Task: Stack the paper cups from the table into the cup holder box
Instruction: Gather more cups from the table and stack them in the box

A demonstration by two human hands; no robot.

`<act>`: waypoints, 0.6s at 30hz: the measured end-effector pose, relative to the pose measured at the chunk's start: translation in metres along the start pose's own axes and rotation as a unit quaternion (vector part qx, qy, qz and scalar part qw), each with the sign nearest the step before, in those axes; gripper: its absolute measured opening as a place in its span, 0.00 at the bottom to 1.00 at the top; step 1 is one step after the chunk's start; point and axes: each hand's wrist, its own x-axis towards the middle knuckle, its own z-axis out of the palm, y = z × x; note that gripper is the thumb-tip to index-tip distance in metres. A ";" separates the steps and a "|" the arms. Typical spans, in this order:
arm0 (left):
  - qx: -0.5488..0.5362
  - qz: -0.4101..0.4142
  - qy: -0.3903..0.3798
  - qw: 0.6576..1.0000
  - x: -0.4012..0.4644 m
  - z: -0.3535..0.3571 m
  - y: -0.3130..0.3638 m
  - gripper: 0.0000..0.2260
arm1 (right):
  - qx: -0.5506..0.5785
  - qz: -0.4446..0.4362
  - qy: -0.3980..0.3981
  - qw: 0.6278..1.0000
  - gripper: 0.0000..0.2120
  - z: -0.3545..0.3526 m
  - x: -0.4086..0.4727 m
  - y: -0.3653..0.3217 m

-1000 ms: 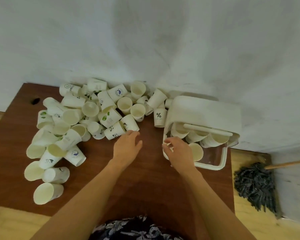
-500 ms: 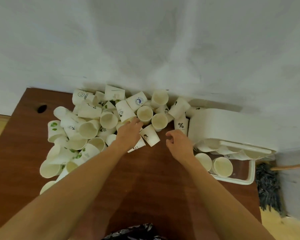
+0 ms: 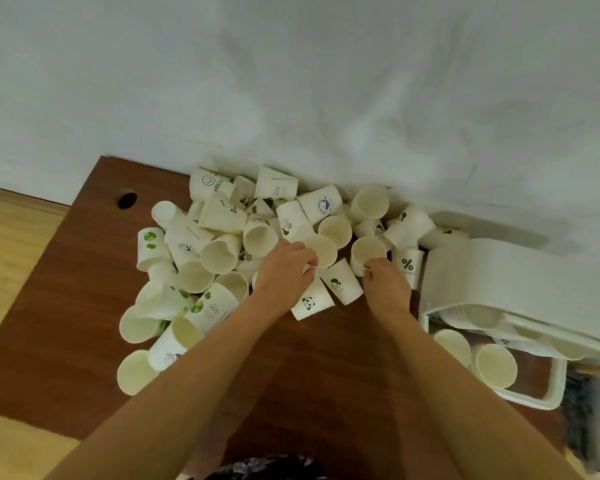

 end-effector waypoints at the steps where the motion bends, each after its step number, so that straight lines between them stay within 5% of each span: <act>1: -0.017 -0.005 0.014 1.000 -0.004 -0.002 0.003 0.05 | 0.009 0.002 0.025 1.000 0.09 -0.003 -0.005 -0.001; 11: -0.116 -0.014 0.019 0.993 -0.058 0.016 0.072 0.02 | 0.155 0.004 0.185 0.970 0.07 -0.052 -0.120 0.025; 18: -0.104 0.052 -0.017 0.993 -0.081 0.052 0.147 0.02 | 0.184 0.116 0.255 0.942 0.08 -0.071 -0.200 0.100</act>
